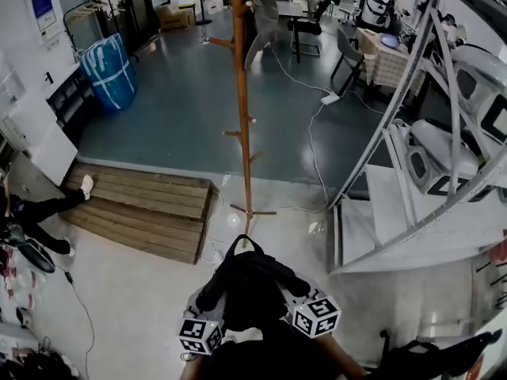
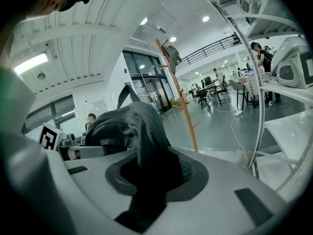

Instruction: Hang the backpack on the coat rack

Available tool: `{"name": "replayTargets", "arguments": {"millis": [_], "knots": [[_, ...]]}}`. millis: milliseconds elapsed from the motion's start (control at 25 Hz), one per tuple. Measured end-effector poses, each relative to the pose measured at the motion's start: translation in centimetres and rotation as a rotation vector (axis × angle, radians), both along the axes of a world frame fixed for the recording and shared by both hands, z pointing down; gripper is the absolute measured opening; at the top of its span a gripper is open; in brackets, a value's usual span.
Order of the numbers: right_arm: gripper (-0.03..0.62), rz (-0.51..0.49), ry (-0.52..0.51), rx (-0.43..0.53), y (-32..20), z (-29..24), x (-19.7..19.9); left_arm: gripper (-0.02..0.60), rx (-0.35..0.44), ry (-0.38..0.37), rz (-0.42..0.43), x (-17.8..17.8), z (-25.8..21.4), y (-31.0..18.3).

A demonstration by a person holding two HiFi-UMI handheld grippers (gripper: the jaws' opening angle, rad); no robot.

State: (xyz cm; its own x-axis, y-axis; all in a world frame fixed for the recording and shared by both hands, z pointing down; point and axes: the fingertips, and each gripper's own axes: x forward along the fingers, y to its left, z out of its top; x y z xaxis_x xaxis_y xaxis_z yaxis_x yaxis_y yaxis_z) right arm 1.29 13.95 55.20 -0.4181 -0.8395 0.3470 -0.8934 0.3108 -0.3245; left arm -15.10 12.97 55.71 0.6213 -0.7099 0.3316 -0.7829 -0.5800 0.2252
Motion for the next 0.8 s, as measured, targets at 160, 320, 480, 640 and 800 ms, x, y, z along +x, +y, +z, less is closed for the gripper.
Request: {"name": "replayTargets", "arguments": {"millis": [160, 320, 480, 640, 800], "knots": [[0.092, -0.036, 0.000, 0.002, -1.7, -0.4, 4.1, 0.094, 0.012, -0.001, -0.030, 4.0, -0.1, -1.3], [0.092, -0.049, -0.001, 0.024, -3.2, -1.0, 7.5, 0.094, 0.027, -0.003, -0.044, 7.2, -0.7, -2.2], [0.092, -0.038, -0.005, 0.035, -4.2, -1.4, 10.2, 0.094, 0.032, -0.005, -0.036, 10.0, -1.4, -3.2], [0.092, -0.032, -0.024, 0.044, -5.5, -1.8, 11.9, 0.094, 0.046, -0.029, -0.021, 11.6, -1.8, -4.7], [0.092, -0.031, -0.023, 0.051, -7.7, -2.1, 12.9, 0.094, 0.058, -0.024, -0.025, 12.6, -2.3, -6.9]]}}
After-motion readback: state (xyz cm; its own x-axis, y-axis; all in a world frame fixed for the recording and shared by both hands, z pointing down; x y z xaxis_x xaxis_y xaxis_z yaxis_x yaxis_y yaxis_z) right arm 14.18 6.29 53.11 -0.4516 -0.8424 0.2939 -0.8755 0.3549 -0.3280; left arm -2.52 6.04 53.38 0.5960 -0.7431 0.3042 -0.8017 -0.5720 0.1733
